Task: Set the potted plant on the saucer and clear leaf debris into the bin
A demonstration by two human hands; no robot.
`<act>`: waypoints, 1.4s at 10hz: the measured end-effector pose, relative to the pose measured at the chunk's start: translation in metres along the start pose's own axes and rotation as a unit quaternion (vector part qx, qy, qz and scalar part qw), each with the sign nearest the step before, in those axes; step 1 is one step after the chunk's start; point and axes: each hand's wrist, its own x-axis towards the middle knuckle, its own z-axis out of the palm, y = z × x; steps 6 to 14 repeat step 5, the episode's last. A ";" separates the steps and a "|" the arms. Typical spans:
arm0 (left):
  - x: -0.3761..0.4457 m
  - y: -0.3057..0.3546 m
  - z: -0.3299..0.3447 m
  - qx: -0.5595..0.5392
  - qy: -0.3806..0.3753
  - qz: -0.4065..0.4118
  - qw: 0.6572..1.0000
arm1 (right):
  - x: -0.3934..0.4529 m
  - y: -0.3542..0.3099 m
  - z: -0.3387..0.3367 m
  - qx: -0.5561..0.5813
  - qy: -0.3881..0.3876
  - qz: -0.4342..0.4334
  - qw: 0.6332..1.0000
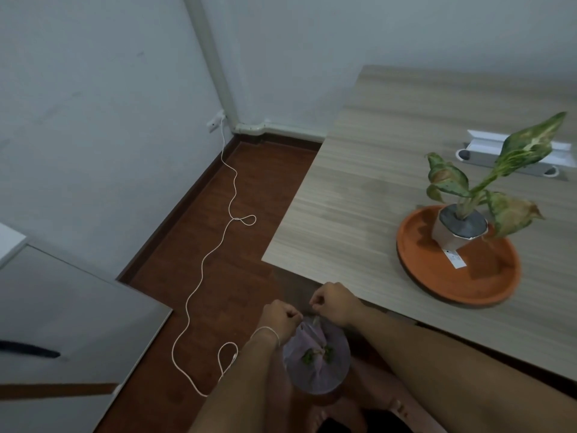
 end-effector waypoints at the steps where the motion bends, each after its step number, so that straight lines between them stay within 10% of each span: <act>1: 0.000 0.000 0.001 0.018 0.002 0.007 1.000 | -0.001 0.005 0.000 0.009 0.001 0.015 1.000; 14: 0.012 0.006 0.007 0.068 0.032 0.037 0.997 | -0.002 0.029 -0.013 0.055 0.033 0.047 0.997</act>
